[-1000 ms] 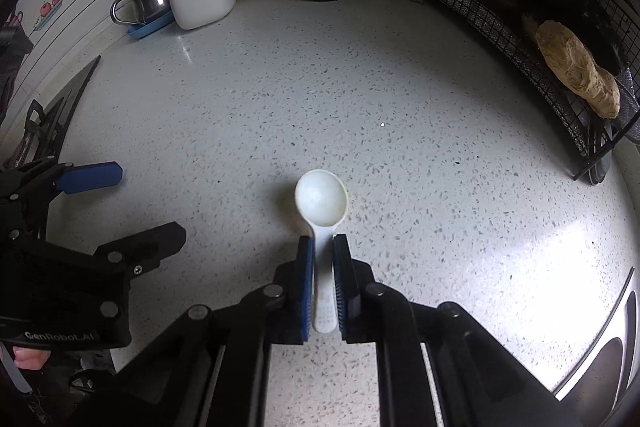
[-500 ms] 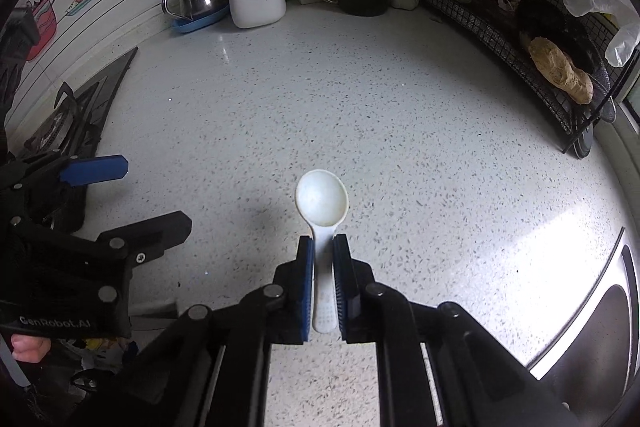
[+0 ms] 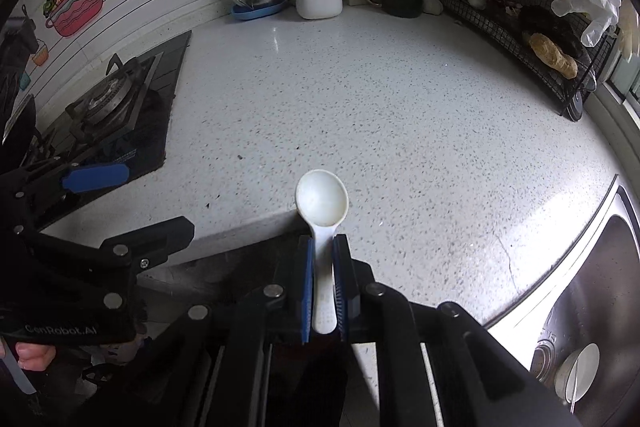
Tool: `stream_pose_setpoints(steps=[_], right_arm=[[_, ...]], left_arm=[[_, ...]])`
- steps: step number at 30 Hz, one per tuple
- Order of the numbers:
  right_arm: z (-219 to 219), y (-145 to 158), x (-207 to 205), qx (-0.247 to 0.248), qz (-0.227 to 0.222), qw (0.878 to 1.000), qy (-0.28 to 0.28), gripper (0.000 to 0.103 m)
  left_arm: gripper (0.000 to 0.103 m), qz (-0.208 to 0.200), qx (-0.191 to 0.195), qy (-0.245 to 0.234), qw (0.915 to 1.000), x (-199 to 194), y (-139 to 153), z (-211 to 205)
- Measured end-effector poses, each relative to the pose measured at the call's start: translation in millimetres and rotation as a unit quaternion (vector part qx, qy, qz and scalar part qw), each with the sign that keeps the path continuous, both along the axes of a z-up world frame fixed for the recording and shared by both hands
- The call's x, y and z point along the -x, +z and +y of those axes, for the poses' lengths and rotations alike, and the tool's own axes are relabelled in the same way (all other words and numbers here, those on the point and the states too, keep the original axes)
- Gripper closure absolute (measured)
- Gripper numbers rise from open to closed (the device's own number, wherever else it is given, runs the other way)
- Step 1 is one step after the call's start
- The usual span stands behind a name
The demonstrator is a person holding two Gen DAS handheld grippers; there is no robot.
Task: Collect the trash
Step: 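Lower the right tool over the red bin and release the spoon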
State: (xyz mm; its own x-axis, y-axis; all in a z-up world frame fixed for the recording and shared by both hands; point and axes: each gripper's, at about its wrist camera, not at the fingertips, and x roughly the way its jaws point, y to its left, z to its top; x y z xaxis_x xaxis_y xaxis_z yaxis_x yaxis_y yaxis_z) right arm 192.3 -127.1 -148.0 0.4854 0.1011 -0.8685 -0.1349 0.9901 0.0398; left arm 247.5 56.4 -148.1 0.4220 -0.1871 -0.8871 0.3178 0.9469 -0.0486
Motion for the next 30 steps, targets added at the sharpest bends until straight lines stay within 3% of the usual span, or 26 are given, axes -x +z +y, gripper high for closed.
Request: stream_pose_setpoints(steps=[14,25,30], right_arm=[[67.0,-39.8,79.7,-0.004,0.035,0.998,0.047,0.094],[90.5,-116.8,96.9,-0.002,0.084,0.992,0.098,0.094],[86.3,-165.2,95.0,-0.003,0.096,0.989,0.108,0.094]], left_arm=[[0.015,0.051,-0.008,0.046,0.9976,100.8,-36.5,71.5],[0.015,0.091,-0.028,0.081,0.9921,138.9,-116.5,91.7],[0.015,0.112,-0.009,0.101,0.9886,136.0,-164.2,91.6]])
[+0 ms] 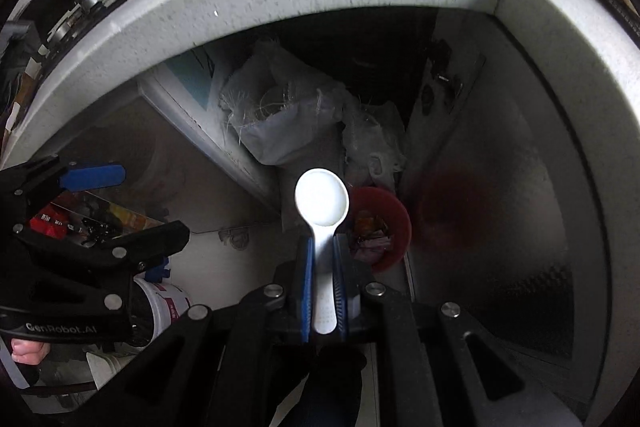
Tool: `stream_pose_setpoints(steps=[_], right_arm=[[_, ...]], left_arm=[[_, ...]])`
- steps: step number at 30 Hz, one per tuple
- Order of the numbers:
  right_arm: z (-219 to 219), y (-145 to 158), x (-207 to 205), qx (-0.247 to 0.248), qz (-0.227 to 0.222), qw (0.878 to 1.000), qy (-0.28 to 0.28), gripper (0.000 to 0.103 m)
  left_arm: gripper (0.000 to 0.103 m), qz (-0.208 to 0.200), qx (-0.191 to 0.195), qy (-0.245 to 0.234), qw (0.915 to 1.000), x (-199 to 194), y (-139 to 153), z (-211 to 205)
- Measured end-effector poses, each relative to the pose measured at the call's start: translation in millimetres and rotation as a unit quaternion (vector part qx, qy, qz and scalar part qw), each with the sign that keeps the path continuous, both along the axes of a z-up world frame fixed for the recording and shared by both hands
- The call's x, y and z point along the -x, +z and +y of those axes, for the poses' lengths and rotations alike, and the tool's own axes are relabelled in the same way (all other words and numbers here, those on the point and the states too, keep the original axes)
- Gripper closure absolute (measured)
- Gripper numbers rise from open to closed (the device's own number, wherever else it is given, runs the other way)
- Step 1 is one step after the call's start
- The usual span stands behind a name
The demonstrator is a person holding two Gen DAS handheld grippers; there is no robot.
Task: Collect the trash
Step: 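Lower the right tool over the red bin and release the spoon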
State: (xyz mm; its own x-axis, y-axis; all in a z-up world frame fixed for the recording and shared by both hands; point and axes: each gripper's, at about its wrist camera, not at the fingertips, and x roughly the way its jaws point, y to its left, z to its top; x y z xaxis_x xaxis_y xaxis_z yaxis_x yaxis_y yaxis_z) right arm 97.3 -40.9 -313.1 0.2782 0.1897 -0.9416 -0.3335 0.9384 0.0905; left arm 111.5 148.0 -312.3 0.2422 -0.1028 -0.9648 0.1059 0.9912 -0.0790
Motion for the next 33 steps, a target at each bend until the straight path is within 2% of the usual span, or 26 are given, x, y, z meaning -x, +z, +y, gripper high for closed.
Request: stream_pose_setpoints(steps=[3,7,14,19,25,26,28,29,30,33], right_arm=[[-4.5,-34.7,-4.4,0.002,-0.002,1.000,0.005,0.094],[-12.3,-88.5,-16.2,0.001,0.006,1.000,0.007,0.094],[-25.1,-174.3,-41.4,0.000,0.021,1.000,0.003,0.094],[-30.8,-203.1,-55.4,-0.004,0.022,1.000,0.004,0.094],[-32.2,-226.0,-70.8,0.012,0.027,0.999,0.022,0.094],[-32.0,-226.7,-71.9,0.018,0.022,0.999,0.024,0.091],[-32.6,-227.6,-73.6,0.025,0.016,0.999,0.026,0.064],[-32.9,-227.1,-73.7,0.025,0.012,0.999,0.025,0.041],[-33.5,-225.6,-73.1,0.028,0.006,0.999,0.023,0.036],[-33.4,-220.7,-69.8,0.027,0.005,0.999,0.019,0.036]], left_arm=[[0.015,-0.008,-0.005,-0.002,1.0000,-2.3,-35.7,-6.0],[0.015,0.005,0.003,0.004,1.0000,-9.1,-95.1,-12.7],[0.015,-0.004,-0.015,0.016,0.9997,-36.8,-177.8,-24.6],[0.015,0.000,-0.011,0.028,0.9995,-59.0,-211.2,-25.0],[0.015,0.006,-0.021,0.016,0.9996,-72.8,-231.8,-25.5],[0.015,0.007,-0.021,0.014,0.9997,-74.5,-233.2,-24.8],[0.015,0.007,-0.027,0.008,0.9996,-76.3,-235.2,-23.6],[0.015,0.005,-0.030,0.006,0.9995,-76.6,-235.1,-23.6],[0.015,0.003,-0.030,0.005,0.9995,-76.3,-233.2,-22.9],[0.015,-0.001,-0.034,-0.001,0.9994,-74.6,-226.3,-21.7]])
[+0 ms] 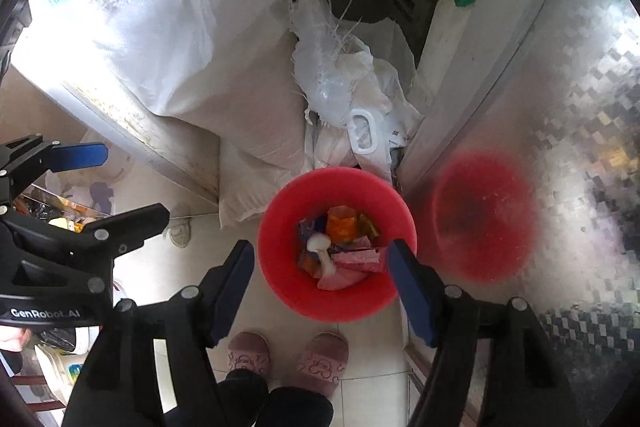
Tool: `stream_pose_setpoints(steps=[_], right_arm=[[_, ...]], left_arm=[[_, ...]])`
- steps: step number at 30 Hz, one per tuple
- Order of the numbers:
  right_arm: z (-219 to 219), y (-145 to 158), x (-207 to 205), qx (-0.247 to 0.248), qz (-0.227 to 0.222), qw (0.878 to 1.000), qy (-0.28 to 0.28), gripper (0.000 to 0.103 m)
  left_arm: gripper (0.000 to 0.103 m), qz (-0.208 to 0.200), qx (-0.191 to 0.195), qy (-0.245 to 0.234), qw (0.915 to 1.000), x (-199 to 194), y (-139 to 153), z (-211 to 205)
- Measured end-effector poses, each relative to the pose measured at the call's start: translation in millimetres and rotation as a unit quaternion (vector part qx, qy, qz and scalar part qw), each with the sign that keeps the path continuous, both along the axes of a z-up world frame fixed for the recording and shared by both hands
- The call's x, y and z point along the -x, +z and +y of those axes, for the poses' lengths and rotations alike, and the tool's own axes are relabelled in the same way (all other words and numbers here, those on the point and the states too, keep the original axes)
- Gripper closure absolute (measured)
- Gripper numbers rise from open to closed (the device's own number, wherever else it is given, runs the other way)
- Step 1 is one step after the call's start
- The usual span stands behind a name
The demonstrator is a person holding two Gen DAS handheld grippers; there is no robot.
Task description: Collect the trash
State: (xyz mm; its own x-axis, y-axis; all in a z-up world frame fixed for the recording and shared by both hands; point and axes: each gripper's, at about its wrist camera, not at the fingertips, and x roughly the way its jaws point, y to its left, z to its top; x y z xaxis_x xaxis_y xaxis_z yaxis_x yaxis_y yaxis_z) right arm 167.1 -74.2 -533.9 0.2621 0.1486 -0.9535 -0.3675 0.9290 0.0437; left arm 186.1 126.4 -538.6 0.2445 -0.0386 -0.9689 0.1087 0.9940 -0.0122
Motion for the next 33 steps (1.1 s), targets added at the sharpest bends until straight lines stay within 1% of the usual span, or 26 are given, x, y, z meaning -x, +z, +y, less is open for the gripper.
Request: stream_pose_setpoints(steps=[4,6,9,12,18,22,25,27,33], right_arm=[[1.4,12.3,6.4,0.002,-0.002,1.000,-0.009,0.036],[3.4,22.5,10.4,0.011,-0.002,1.000,-0.013,0.033],[6.8,44.6,16.4,0.018,-0.009,1.000,-0.016,0.033],[8.6,74.8,24.1,0.024,-0.017,0.999,-0.021,0.033],[10.0,150.3,43.8,0.036,-0.036,0.998,-0.039,0.033],[11.3,208.6,56.4,0.037,-0.053,0.996,-0.063,0.033],[15.2,249.2,60.7,0.041,-0.073,0.994,-0.069,0.033],[16.5,277.3,60.8,0.045,-0.091,0.992,-0.076,0.031],[12.6,354.8,66.1,0.053,-0.157,0.981,-0.097,0.027]], left_arm=[[0.015,-0.009,-0.002,-0.004,0.9999,6.7,16.6,0.8],[0.015,-0.012,0.000,-0.002,0.9999,11.6,28.3,2.5],[0.015,-0.017,0.004,0.005,0.9998,18.9,49.9,6.3],[0.015,-0.022,0.014,0.017,0.9995,26.4,77.4,11.1],[0.015,-0.047,0.018,0.016,0.9986,44.5,149.6,10.6],[0.015,-0.072,0.019,0.006,0.9972,54.1,208.2,11.6],[0.015,-0.094,0.017,-0.002,0.9954,56.0,248.9,13.9],[0.015,-0.107,0.021,-0.007,0.9941,54.3,274.4,16.1],[0.015,-0.156,0.030,-0.021,0.9871,50.5,351.6,18.1]])
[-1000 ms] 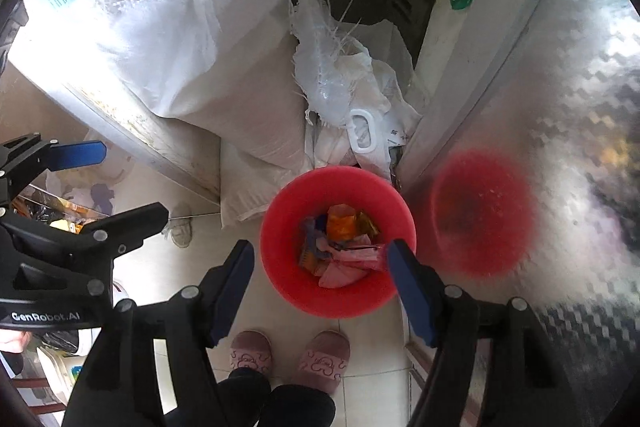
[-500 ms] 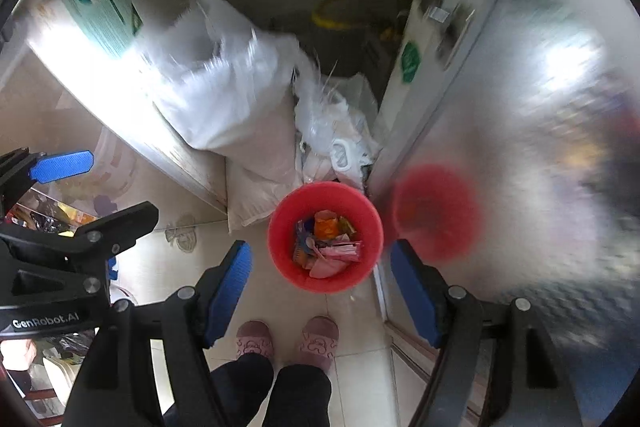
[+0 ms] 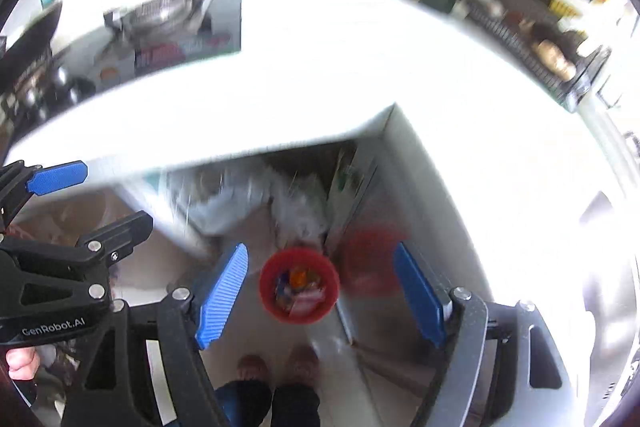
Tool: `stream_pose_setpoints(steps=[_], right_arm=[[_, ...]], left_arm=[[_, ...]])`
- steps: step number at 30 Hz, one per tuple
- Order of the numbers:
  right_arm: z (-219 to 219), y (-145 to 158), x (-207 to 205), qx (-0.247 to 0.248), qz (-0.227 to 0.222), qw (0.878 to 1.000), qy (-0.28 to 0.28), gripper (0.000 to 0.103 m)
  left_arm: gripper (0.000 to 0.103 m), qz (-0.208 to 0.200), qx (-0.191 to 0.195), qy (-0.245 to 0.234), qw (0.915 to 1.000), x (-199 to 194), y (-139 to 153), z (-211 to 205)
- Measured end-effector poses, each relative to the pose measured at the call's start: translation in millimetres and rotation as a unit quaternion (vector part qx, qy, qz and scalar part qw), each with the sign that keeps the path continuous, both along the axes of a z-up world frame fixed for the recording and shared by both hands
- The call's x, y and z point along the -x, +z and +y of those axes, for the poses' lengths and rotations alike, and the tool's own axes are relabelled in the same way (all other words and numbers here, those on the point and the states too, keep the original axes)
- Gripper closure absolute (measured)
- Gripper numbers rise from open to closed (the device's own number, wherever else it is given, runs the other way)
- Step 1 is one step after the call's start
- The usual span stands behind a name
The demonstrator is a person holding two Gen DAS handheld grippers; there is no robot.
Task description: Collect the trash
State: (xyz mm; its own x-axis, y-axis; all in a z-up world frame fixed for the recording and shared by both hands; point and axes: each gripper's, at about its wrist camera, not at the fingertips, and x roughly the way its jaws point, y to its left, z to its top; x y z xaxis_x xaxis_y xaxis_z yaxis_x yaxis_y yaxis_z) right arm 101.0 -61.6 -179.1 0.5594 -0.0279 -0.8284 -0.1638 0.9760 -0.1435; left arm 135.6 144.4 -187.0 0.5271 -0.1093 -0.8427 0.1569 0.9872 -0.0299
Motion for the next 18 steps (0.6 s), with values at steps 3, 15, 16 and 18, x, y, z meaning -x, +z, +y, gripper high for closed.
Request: stream_pose_setpoints(steps=[3,15,16,18], right_arm=[[-6.8,30.0,4.8,0.001,-0.025,1.000,-0.018,0.026],[-40.6,114.9,47.2,0.012,-0.115,0.990,-0.080,0.015],[-43.9,117.9,51.9,0.012,-0.121,0.989,-0.083,0.015],[-50.2,126.1,64.4,0.011,-0.133,0.987,-0.087,0.015]], left_arm=[[0.015,-0.019,0.007,-0.014,0.9997,-3.4,33.8,-3.5],[0.015,-0.085,0.017,-0.072,0.9937,12.7,116.0,-49.4],[0.015,-0.089,0.017,-0.075,0.9930,18.8,120.8,-52.9],[0.015,-0.100,0.018,-0.078,0.9918,32.9,131.5,-59.3]])
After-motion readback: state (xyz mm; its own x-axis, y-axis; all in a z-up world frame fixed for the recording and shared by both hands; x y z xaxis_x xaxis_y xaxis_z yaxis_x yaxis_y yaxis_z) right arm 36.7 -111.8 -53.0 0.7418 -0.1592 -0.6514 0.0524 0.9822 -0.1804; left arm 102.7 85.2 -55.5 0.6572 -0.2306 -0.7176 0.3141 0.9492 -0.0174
